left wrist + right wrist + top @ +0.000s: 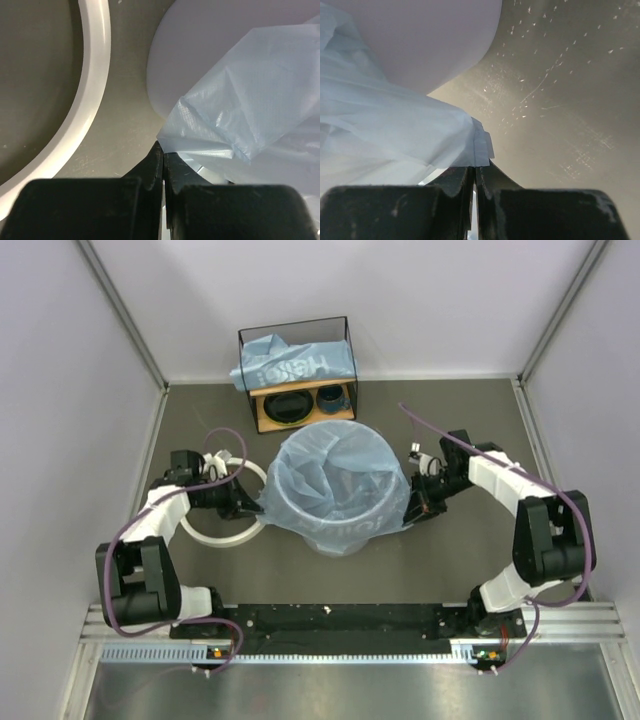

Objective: Put the trash bags into the trash bin

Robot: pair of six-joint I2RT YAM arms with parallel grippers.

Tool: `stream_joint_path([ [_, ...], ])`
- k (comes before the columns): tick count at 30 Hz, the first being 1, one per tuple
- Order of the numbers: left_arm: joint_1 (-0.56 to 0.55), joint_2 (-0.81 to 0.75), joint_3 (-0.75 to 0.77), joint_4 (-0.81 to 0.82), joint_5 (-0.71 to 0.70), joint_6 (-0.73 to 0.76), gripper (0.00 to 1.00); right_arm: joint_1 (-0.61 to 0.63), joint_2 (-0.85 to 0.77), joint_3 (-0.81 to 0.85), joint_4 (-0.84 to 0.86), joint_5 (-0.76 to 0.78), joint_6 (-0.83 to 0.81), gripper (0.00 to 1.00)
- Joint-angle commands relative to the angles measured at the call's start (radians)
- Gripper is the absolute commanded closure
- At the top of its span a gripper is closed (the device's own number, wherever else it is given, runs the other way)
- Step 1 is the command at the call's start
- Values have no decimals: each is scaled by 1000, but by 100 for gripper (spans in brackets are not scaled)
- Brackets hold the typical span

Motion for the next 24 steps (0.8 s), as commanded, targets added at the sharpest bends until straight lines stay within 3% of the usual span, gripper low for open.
stream_joint_path([
  [1, 18, -62, 148, -104, -50, 133, 99, -42, -90, 30, -4, 39, -79, 89],
  [2, 21, -89, 181, -183, -58, 223, 81, -55, -106, 37, -48, 38, -106, 79],
  [3, 24, -108, 210, -224, -63, 283, 70, -87, -126, 48, -81, 42, -167, 66],
  [4, 27, -124, 245, -258, -110, 341, 59, -102, -144, 68, -105, 48, -195, 41],
  [5, 47, -169, 289, -291, -132, 430, 49, -119, -182, 80, -162, 53, -221, 29],
  [7, 73, -212, 331, -331, -208, 504, 28, -164, -218, 123, -209, 70, -299, 12],
  [9, 101, -267, 374, -360, -201, 616, 11, -173, -265, 151, -271, 81, -376, 4],
  [12, 101, -322, 428, -399, -132, 818, 5, -174, -336, 224, -294, 84, -471, 1],
  [16, 101, -402, 424, -256, -77, 845, 5, -174, -416, 281, -245, -9, -530, 1],
  [18, 99, -413, 405, -217, 30, 904, 6, -173, -434, 309, -227, -74, -586, 1],
  [19, 98, -392, 420, -262, 66, 999, 1, -173, -436, 318, -228, -143, -618, 1],
  [24, 85, -182, 563, -593, 313, 1341, 1, -117, -414, 344, -289, -226, -844, 1],
])
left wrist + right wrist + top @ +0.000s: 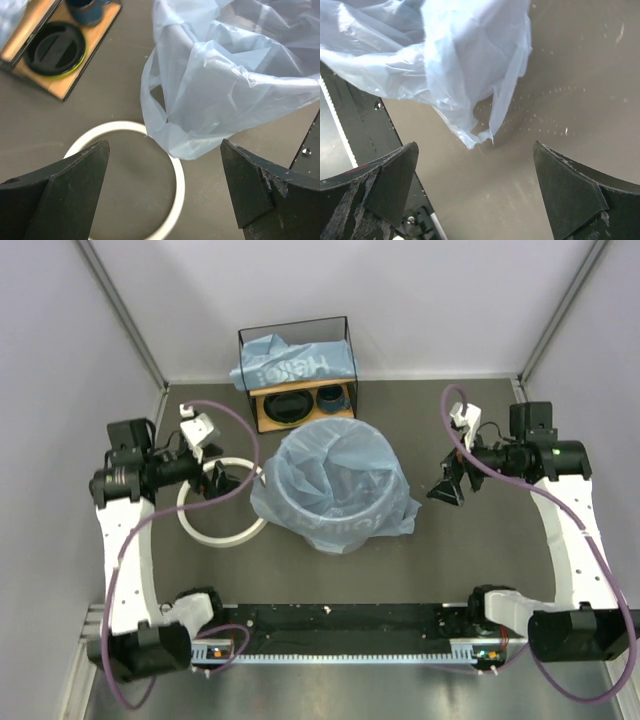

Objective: Put the trash bags into the trash bin

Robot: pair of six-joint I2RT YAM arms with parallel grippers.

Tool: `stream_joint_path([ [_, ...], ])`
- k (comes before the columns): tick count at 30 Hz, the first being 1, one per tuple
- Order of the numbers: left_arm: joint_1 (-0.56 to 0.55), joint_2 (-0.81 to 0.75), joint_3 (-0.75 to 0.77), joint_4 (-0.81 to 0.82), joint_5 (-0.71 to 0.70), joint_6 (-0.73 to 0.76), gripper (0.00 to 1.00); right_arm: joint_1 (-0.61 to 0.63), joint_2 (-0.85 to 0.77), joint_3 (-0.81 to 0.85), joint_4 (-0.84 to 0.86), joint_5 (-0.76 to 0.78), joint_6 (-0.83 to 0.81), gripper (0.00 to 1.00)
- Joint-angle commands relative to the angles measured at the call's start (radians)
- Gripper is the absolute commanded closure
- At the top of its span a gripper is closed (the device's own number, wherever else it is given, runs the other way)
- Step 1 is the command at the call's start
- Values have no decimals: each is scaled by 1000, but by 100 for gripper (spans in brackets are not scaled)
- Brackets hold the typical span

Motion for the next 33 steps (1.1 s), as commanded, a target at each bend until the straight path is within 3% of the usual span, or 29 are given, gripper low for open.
stream_joint_path([
  [1, -39, 211, 130, -240, 247, 445, 1, 71, 22, 38, -35, -105, -240, 1],
  [6, -156, 329, 202, -314, 224, 557, 2, 177, 51, 15, -26, -91, -360, 2],
  [11, -210, 444, 242, -381, 258, 688, 11, 248, 102, 0, 84, -65, -336, 5],
  [14, -216, 498, 276, -458, 288, 774, 19, 276, 126, 3, 134, -48, -310, 7],
  [17, -222, 547, 293, -547, 331, 879, 34, 302, 148, 14, 164, -40, -288, 16],
  [19, -222, 570, 294, -559, 345, 903, 56, 312, 159, 9, 200, -31, -273, 30],
  [20, -222, 575, 290, -559, 347, 909, 61, 314, 162, -2, 210, -25, -268, 35],
  [21, -250, 581, 278, -559, 344, 924, 67, 317, 165, -8, 226, -9, -264, 46],
  [23, -254, 583, 265, -561, 330, 934, 90, 317, 170, -23, 252, -6, -257, 60],
  [24, -256, 578, 256, -561, 319, 938, 96, 317, 171, -28, 259, 1, -253, 79],
  [26, -257, 574, 227, -559, 306, 946, 100, 319, 177, -41, 279, 9, -228, 100],
  [33, -257, 555, 74, -470, 177, 944, 100, 317, 180, -143, 341, 31, -170, 100],
])
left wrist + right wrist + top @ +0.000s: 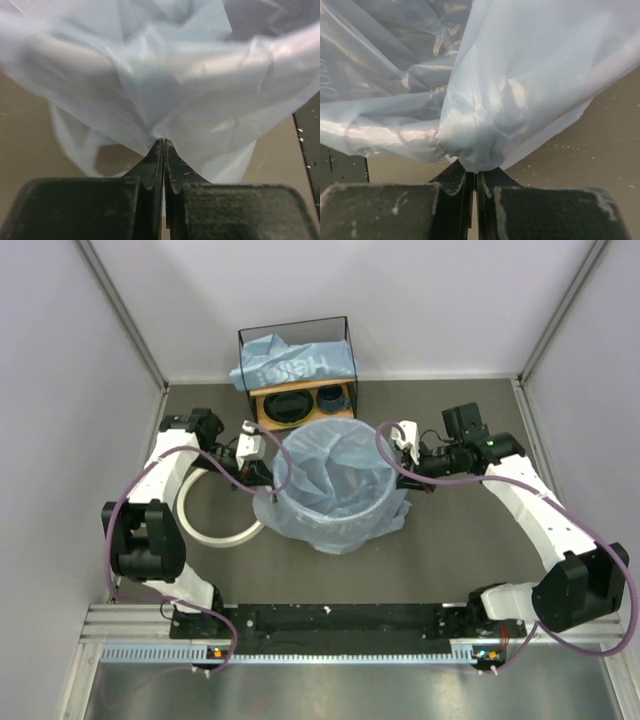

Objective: Put the trash bags into the trash bin

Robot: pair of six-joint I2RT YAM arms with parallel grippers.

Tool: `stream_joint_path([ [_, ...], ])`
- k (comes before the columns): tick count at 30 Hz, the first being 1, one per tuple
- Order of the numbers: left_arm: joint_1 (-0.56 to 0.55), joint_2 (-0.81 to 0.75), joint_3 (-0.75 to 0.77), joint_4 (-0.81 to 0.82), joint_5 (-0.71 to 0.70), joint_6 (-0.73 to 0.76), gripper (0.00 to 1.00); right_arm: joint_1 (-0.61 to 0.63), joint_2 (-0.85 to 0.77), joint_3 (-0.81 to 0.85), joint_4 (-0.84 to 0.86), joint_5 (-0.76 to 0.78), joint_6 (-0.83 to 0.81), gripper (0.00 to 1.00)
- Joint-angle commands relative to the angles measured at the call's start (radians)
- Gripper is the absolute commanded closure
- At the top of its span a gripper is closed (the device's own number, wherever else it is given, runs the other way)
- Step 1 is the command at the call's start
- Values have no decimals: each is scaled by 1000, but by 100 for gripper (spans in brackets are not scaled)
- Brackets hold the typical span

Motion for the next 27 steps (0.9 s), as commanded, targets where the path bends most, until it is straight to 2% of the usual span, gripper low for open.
stream_joint_path([
  [1, 0, -35, -99, -98, -88, 40, 100, 11, 3, -68, 81, 8, 44, 100],
  [7, 3, -67, -223, 47, -133, 15, 100, -22, 22, -155, 139, -14, 77, 100],
  [10, 25, -60, -195, -19, -113, 52, 97, -22, 15, -167, 144, -24, 51, 100],
  [12, 98, -72, -127, -79, -61, 81, 66, -22, 4, -158, 153, -19, 46, 100],
  [13, 120, -75, -99, -159, -47, 90, 31, -22, 4, -152, 154, -19, 40, 100],
  [16, 187, -102, -1, -210, -21, 77, 1, -22, 16, -105, 154, -18, 46, 100],
  [19, 204, -145, 38, -209, -1, 90, 1, -22, 18, -79, 154, -24, 52, 100],
  [22, 152, -139, 45, -98, 40, -14, 1, -22, 18, -57, 154, -34, 57, 100],
  [27, 36, -67, 101, -122, 71, 27, 1, -22, 22, -8, 150, -39, 74, 100],
])
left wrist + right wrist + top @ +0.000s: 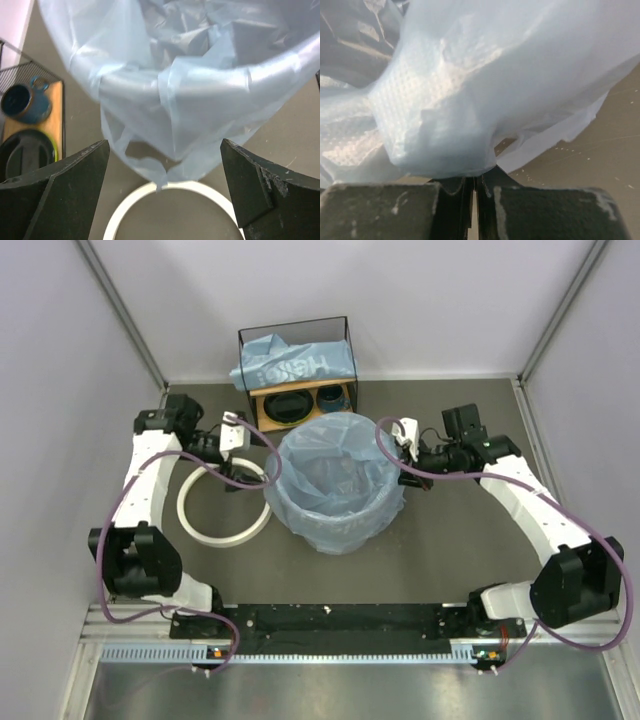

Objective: Put the trash bags into the trash bin

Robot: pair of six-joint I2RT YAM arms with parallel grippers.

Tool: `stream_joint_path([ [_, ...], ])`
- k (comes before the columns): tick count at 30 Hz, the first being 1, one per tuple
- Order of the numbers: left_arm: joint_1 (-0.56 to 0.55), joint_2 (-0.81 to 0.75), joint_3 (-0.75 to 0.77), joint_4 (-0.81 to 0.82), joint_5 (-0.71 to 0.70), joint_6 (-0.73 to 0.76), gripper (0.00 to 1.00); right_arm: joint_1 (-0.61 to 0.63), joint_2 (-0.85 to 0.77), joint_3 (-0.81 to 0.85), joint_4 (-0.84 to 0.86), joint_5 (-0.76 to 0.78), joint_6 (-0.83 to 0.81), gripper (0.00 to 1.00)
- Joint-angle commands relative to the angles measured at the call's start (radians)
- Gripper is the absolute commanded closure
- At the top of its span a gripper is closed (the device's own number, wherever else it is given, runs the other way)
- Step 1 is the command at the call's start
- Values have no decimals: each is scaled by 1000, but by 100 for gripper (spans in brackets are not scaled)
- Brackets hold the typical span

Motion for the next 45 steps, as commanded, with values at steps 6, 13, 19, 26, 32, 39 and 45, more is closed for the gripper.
stream_joint_path([
  [6, -144, 67, -18, -66, 85, -45, 1, -2, -2, 109, 4, -61, 23, 100],
  [13, -149, 64, -73, -17, 56, -32, 91, 4, -8, 80, -4, -44, 21, 100],
  [19, -146, 73, -139, -8, 3, -13, 100, 4, -2, 40, -3, -29, 4, 100],
  [26, -141, 85, -263, 192, -96, -82, 100, -35, 75, -32, 0, -38, -16, 100],
  [32, -141, 99, -306, 238, -138, -84, 100, -70, 161, -62, 17, -78, -17, 100],
  [39, -135, 61, -378, 304, -183, -98, 100, -70, 203, -102, 74, -108, 18, 100],
  [45, -75, -17, -343, 198, -122, -86, 55, -122, 92, -121, 70, -113, 13, 62],
])
